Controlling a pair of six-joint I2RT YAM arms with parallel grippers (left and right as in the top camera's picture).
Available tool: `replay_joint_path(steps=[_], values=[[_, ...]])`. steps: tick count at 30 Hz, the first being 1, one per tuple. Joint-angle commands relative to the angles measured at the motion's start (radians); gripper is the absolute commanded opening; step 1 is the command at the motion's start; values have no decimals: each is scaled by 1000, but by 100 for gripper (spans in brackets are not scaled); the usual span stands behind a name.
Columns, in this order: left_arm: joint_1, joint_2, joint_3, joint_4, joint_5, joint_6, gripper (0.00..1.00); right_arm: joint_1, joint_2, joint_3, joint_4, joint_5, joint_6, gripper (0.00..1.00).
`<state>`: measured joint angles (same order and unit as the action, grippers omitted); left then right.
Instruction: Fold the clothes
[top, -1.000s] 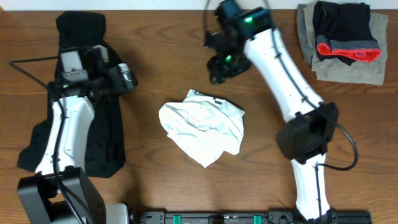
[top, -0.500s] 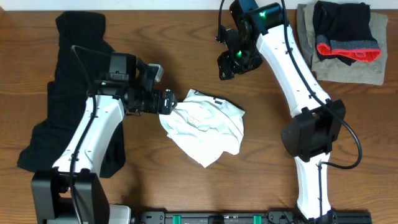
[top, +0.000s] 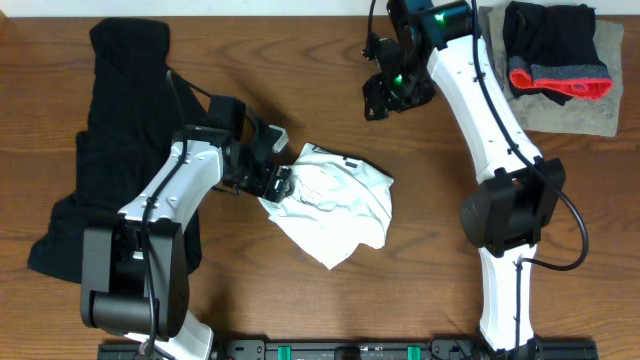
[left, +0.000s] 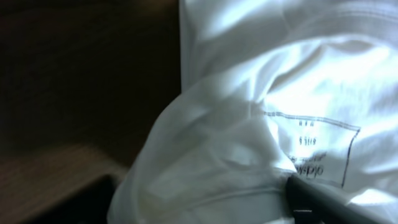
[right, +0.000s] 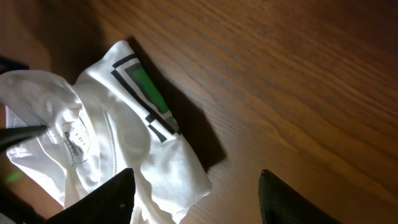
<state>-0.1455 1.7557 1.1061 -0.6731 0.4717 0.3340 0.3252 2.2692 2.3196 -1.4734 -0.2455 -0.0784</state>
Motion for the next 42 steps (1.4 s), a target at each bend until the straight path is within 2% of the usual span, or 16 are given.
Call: replay_joint_path(steps=[1,2,9,14,15,18,19,22,24,28,31,39,42], values=[[3,-12,-1,-17,16,35,23,-10,-6,-5,8,5,2,62],[3,-20,3,-39,16,18,6,-11,-6,-6,11,7,2,62],[3,-152,27,-245,37,-25,6,-11,-6,-14,12,6,3,64],[1,-208,27,-335,87,-25,7,-14,-2,-26,10,6,3,64],[0,-207,24,-348,86,-25,15,-14,0,-26,7,6,3,64],[0,-207,6,-352,86,-25,90,-14,2,-26,-14,5,3,64],[0,-206,4,-351,82,-24,98,-13,2,-26,-28,2,3,63],[1,-206,4,-330,35,-26,98,-10,2,-26,-78,-42,2,59],[6,-206,4,-296,5,-61,98,-5,2,-26,-111,-86,-4,52],[52,-206,4,-172,-116,-250,98,31,1,-26,-154,-153,-9,45],[110,-206,4,-90,-178,-363,98,89,1,-26,-183,-145,-8,44],[287,-206,4,25,-230,-488,98,238,1,-27,-225,-19,104,48],[344,-206,4,43,-230,-495,98,298,1,-46,-225,24,156,56]])
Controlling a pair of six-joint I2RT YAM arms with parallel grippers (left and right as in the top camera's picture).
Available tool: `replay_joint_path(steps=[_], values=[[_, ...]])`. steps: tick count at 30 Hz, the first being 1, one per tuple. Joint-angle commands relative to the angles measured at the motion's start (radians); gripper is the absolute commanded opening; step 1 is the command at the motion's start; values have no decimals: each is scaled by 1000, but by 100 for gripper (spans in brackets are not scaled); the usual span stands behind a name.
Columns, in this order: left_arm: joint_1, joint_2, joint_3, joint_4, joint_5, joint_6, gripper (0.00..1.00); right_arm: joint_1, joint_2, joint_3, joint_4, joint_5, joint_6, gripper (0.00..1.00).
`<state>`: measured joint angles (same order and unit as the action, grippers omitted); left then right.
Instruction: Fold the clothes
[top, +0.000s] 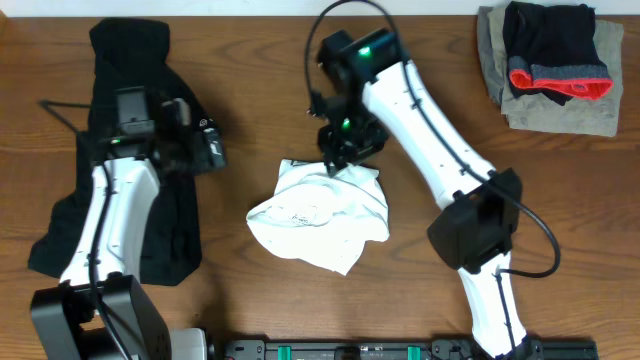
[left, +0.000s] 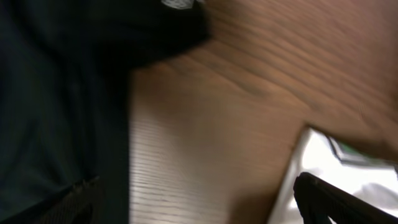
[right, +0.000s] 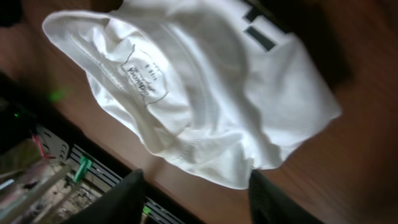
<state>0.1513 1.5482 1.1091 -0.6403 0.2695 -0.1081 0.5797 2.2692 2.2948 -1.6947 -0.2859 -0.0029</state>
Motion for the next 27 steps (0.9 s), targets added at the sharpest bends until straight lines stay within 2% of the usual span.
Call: replay_joint_path(steps=[1,5,13,15,18,19,21,27], values=[[61,2,1,11,-28,-55,98,64,1,-39,-3,90,102,58],[86,2,1,10,-28,-55,98,124,1,-145,6,166,174,60],[88,2,1,10,-28,-54,98,181,1,-292,107,163,212,57],[88,2,1,10,-28,-54,98,183,1,-311,117,167,212,51],[88,2,1,10,-28,-54,98,180,1,-332,121,193,220,34],[88,2,1,10,-28,-54,98,178,1,-338,121,197,220,26],[88,2,1,10,-28,-54,98,172,1,-343,107,204,225,2],[88,2,1,10,-28,-54,98,147,-48,-343,47,211,227,1]])
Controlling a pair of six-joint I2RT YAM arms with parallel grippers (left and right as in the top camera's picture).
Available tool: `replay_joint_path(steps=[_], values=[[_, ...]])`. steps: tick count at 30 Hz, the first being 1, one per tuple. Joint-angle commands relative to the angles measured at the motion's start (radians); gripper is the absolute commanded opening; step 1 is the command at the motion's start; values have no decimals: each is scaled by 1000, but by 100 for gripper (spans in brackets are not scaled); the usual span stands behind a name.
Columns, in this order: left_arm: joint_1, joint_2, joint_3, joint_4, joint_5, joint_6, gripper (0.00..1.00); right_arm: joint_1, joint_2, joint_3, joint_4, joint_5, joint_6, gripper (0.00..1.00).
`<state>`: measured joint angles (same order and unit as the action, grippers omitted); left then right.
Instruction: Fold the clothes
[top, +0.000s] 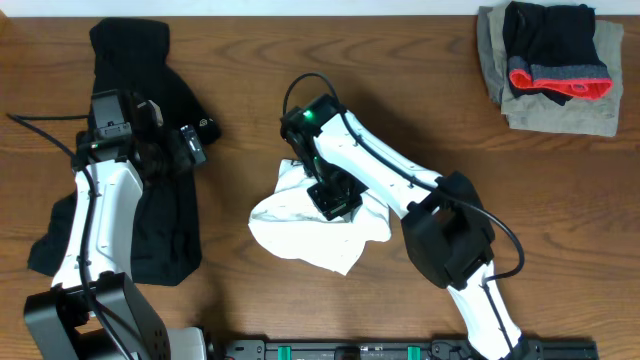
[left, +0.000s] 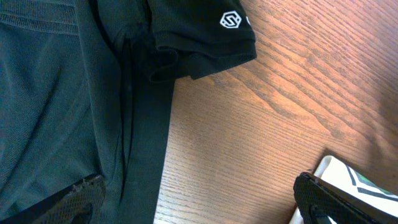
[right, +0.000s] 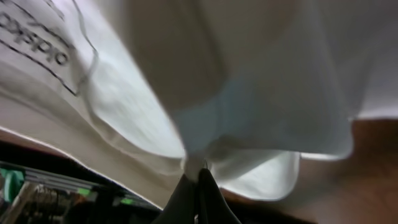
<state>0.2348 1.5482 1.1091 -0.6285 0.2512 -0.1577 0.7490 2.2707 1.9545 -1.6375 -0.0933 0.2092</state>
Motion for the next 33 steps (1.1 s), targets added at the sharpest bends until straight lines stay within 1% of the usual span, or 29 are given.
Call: replay_joint_path(steps=[1,5,8,12,16,19,23,26,33], values=[[4,2,1,-2,-10,-5,98,-26,-64,-3,-19,18,15,1],[4,2,1,-2,-10,-5,98,-37,-119,-5,-62,18,22,1],[4,2,1,-1,-10,-5,98,-35,-130,-39,-55,18,23,1],[4,2,1,-1,-10,0,98,-34,-130,-180,6,6,23,2],[4,2,1,-1,-18,7,98,-29,-131,-333,48,-48,21,2],[4,2,1,0,-29,7,98,-9,-134,-393,77,-76,18,1],[4,2,1,10,-29,7,98,18,-135,-403,114,-75,11,2],[4,2,1,13,-29,7,98,14,-148,-394,138,-76,11,21],[4,2,1,13,-29,7,98,-38,-235,-281,150,-76,8,41]])
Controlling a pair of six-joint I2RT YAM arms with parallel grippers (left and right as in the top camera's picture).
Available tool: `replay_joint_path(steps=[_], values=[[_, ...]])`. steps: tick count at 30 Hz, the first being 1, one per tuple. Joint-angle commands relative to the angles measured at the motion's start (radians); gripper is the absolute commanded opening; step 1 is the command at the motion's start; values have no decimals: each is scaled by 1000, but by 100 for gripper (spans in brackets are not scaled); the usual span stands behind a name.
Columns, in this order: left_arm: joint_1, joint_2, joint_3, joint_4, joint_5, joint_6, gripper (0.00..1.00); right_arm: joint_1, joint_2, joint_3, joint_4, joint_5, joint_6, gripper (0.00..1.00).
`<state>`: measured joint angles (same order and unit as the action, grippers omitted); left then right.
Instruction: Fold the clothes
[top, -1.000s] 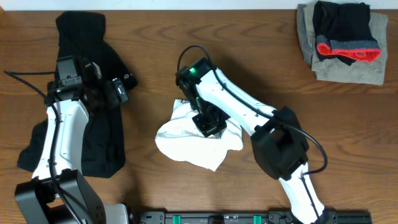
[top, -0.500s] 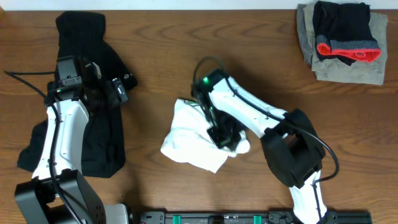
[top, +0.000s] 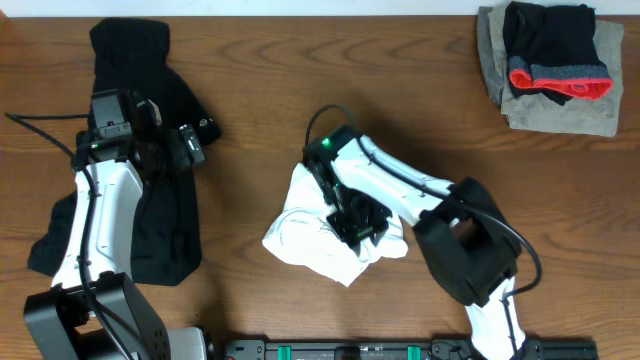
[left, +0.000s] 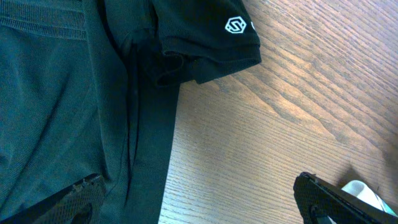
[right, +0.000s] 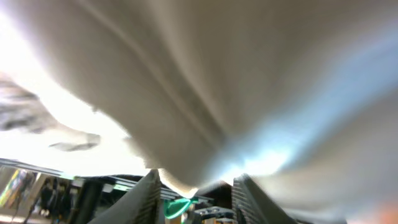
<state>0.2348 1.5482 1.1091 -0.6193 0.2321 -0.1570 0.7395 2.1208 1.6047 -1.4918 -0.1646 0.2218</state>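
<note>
A crumpled white shirt (top: 305, 238) lies at the table's centre front. My right gripper (top: 358, 225) is down on its right part. In the right wrist view white cloth (right: 205, 81) fills the frame, and the right gripper (right: 198, 186) has its fingers apart, with a lobe of cloth hanging between them. A black shirt (top: 130, 50) is spread along the left side. My left gripper (top: 188, 145) hovers open over its right sleeve. The left wrist view shows that gripper (left: 199, 183) above bare wood beside the black shirt (left: 62, 93), with a corner of the white shirt (left: 362, 190) showing.
A folded stack (top: 555, 60) sits at the back right corner: a grey cloth with a black and red garment on top. Bare wooden tabletop (top: 260, 80) lies between the black shirt and the white one. A black rail (top: 340, 350) runs along the front edge.
My right gripper was shut on a fold of the white shirt; now it is further front and right with its fingers apart. The shirt has shifted right and bunched up. The left arm has stayed put.
First my left gripper was at the white shirt's left edge and the right one open near the back. Then the left was back over the black shirt, open, and the right above the white shirt. The right then pinched the shirt, which now lies shifted right and bunched up.
</note>
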Motion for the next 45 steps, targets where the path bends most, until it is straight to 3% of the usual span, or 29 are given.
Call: replay_joint_path(steps=[1,3,5,6,10,18,27,34,40,45], values=[[4,2,1,4,-10,6,98,-35,-103,87,5,-5,-13,45],[4,2,1,4,-10,6,98,-50,-140,116,20,-3,-32,59],[4,2,1,5,-10,6,98,-64,-174,121,69,5,-45,61],[4,2,1,8,-10,6,98,-71,-184,120,100,17,-51,54],[4,6,1,19,-10,6,98,-82,-171,101,209,26,-90,1],[4,29,1,20,-10,6,98,-80,-63,73,205,-24,-263,1],[4,34,1,32,-10,6,98,-72,-56,0,228,-79,-457,1],[4,35,1,35,-10,6,98,-102,-36,-122,378,8,-409,1],[4,35,1,37,-18,6,98,-223,9,-126,457,45,-330,1],[4,35,1,49,-17,6,98,-337,10,-126,626,45,-327,1]])
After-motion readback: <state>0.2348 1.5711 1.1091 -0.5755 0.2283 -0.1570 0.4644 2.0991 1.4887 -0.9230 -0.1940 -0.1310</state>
